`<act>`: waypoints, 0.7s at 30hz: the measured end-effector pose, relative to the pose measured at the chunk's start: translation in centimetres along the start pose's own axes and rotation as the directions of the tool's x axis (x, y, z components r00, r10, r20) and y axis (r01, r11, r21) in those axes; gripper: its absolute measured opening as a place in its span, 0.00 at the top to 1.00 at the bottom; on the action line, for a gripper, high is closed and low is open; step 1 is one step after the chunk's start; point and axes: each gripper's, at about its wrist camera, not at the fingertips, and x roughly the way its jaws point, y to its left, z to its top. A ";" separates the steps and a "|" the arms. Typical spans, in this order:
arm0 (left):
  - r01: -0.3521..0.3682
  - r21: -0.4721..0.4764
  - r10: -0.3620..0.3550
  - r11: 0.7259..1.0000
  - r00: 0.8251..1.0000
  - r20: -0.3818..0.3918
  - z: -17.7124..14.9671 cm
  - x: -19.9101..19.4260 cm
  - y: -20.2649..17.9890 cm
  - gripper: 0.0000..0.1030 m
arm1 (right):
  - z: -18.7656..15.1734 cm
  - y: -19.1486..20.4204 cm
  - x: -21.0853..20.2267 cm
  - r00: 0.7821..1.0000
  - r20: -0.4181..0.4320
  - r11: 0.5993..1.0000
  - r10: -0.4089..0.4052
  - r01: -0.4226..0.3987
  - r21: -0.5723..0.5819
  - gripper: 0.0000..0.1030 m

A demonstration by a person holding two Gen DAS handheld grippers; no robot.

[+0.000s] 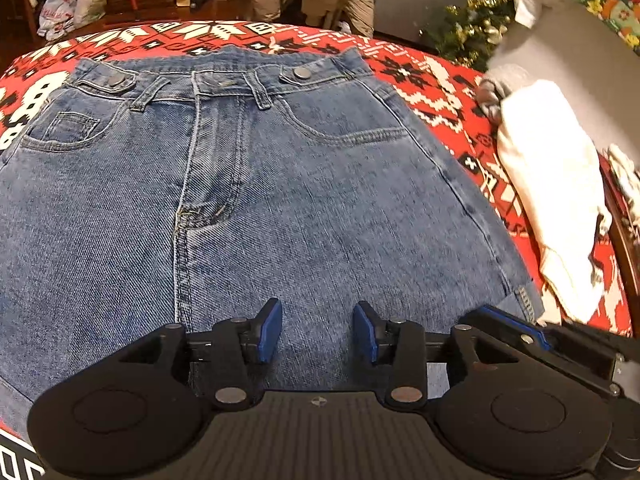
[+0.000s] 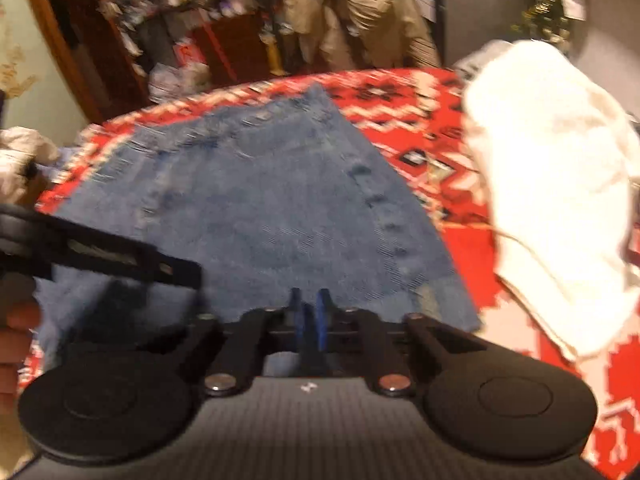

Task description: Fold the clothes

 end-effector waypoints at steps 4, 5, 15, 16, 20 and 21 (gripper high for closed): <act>0.048 -0.044 -0.049 0.998 0.998 -0.031 -0.1 -0.1 0.6 0.64 | 0.5 -0.4 1.4 0.971 0.037 0.966 0.237 -0.239 0.094 0.83; 0.067 -0.073 -0.070 0.995 0.997 -0.037 0.1 -0.1 1.2 0.64 | 0.4 -1.3 1.9 0.945 0.068 0.926 0.320 -0.328 0.189 0.80; 0.178 -0.308 -0.203 0.935 0.978 -0.051 0.6 0.2 5.0 0.74 | 2.2 0.7 3.1 0.980 0.094 0.983 0.173 -0.178 0.052 0.88; 0.181 -0.314 -0.206 0.932 0.977 -0.050 0.6 0.1 5.1 0.75 | 2.2 1.2 3.5 0.985 0.080 0.987 0.154 -0.156 0.031 0.89; 0.177 -0.312 -0.204 0.933 0.977 -0.057 0.7 0.1 5.2 0.79 | 1.4 2.3 4.7 0.997 0.012 0.997 0.072 -0.072 -0.036 0.96; 0.179 -0.310 -0.207 0.934 0.976 -0.061 0.7 0.1 5.2 0.79 | 1.2 2.4 4.3 0.998 0.009 0.997 0.062 -0.061 -0.050 0.96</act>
